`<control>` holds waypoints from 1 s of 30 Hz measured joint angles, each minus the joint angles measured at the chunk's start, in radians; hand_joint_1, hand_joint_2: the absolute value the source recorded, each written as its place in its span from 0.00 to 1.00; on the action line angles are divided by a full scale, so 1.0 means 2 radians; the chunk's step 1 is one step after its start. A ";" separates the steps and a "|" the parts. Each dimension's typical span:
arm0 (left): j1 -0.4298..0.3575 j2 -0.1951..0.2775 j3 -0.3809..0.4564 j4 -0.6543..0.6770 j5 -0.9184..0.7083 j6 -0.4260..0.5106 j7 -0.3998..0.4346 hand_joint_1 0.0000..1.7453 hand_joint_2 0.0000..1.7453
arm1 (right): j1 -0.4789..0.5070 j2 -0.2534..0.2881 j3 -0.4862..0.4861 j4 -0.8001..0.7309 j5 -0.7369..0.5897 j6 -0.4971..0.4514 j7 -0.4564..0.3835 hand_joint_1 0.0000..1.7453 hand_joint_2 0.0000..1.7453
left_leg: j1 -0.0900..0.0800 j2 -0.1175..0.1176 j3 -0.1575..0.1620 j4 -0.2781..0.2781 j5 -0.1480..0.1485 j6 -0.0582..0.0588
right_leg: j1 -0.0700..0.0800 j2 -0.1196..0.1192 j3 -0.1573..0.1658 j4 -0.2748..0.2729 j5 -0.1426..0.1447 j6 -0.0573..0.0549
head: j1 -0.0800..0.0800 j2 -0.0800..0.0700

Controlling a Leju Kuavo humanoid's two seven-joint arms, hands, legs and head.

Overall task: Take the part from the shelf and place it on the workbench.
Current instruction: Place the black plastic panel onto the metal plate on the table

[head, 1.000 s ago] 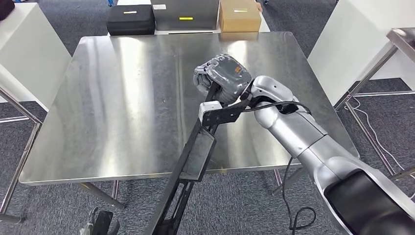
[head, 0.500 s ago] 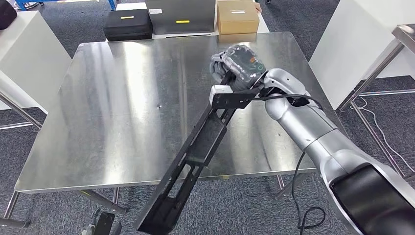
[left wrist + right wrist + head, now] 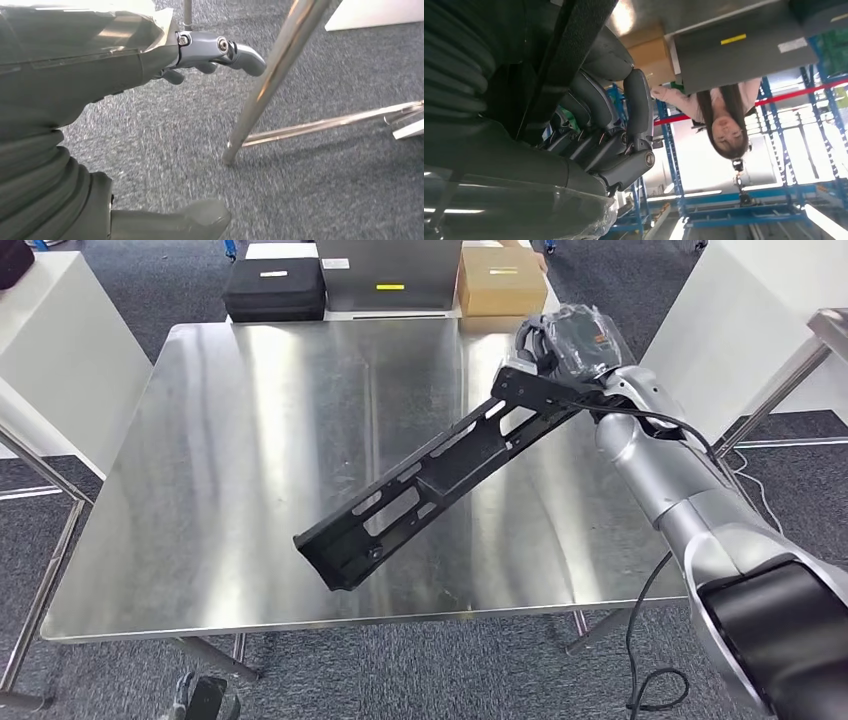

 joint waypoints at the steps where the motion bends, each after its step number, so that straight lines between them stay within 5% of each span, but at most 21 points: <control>1: 0.000 0.000 0.000 0.000 0.000 0.001 0.000 0.00 1.00 | -0.001 -0.002 -0.003 0.007 0.000 -0.001 0.000 0.93 1.00 | -0.001 0.000 0.000 0.000 -0.001 0.002 | 0.000 0.000 -0.020 0.038 -0.013 -0.001 | 0.001 0.000; 3: 0.000 0.000 0.000 0.000 0.001 0.002 0.001 0.00 1.00 | 0.001 -0.006 -0.007 0.020 0.001 -0.001 0.001 0.93 1.00 | -0.002 -0.001 0.001 0.000 -0.002 0.005 | 0.000 0.000 -0.051 0.091 -0.026 0.001 | 0.001 0.000; 4: 0.000 0.000 0.000 0.000 0.001 0.002 0.001 0.00 1.00 | 0.002 -0.007 -0.009 0.025 0.002 -0.001 0.001 0.93 1.00 | -0.003 -0.002 0.002 0.000 -0.003 0.005 | 0.000 0.000 -0.053 0.090 -0.020 0.004 | 0.001 0.000; 6: 0.000 -0.001 0.000 0.000 0.002 0.003 0.001 0.00 1.00 | 0.002 -0.009 -0.012 0.031 0.003 -0.001 0.001 0.93 1.00 | -0.004 -0.003 0.006 0.000 -0.005 0.004 | 0.000 0.000 -0.026 0.028 0.010 0.008 | 0.002 0.000; 8: -0.001 -0.001 0.000 0.000 0.002 0.003 0.001 0.00 1.00 | 0.000 -0.009 -0.015 0.035 0.004 -0.001 0.001 0.93 1.00 | -0.006 -0.003 0.007 0.001 -0.008 0.000 | 0.002 -0.001 0.007 -0.040 0.035 0.007 | 0.002 0.000; 13: -0.001 -0.001 0.000 0.000 0.004 0.006 0.002 0.00 1.00 | -0.001 -0.008 -0.017 0.042 0.005 0.000 0.002 0.93 1.00 | -0.006 -0.002 0.004 0.009 -0.018 -0.010 | 0.000 -0.001 0.021 -0.064 0.042 -0.008 | 0.002 0.000; 17: -0.001 -0.001 0.000 0.000 0.006 0.008 0.001 0.00 1.00 | 0.001 -0.003 -0.017 0.047 0.006 0.000 0.003 0.93 1.00 | -0.002 0.000 -0.050 0.116 -0.067 -0.021 | -0.004 0.000 0.026 -0.066 0.040 -0.018 | 0.001 0.000; 19: -0.001 -0.001 0.000 0.001 0.006 0.008 0.001 0.00 1.00 | 0.004 -0.002 -0.017 0.051 0.007 0.000 0.004 0.93 1.00 | 0.000 0.001 -0.068 0.138 -0.064 -0.024 | -0.003 0.000 0.027 -0.065 0.039 -0.019 | 0.001 0.000; 23: -0.001 -0.001 0.000 0.001 0.006 0.008 0.002 0.00 1.00 | 0.006 -0.002 -0.017 0.055 0.007 0.000 0.004 0.93 1.00 | 0.002 0.002 -0.020 0.026 -0.002 -0.022 | -0.002 0.002 0.028 -0.060 0.032 -0.014 | 0.001 0.000; 28: -0.001 -0.002 0.000 0.001 0.006 0.008 0.001 0.00 1.00 | 0.008 -0.001 -0.018 0.058 0.008 0.001 0.000 0.93 1.00 | -0.001 0.002 -0.005 0.002 0.000 -0.006 | 0.002 0.001 0.023 -0.055 0.026 -0.003 | 0.001 0.000; 30: -0.002 -0.003 0.000 0.001 0.006 0.008 0.001 0.00 1.00 | 0.007 -0.001 -0.018 0.058 0.008 0.001 -0.001 0.93 1.00 | 0.000 0.002 -0.002 -0.002 0.002 0.000 | 0.001 0.000 0.003 -0.017 0.009 -0.002 | 0.002 0.000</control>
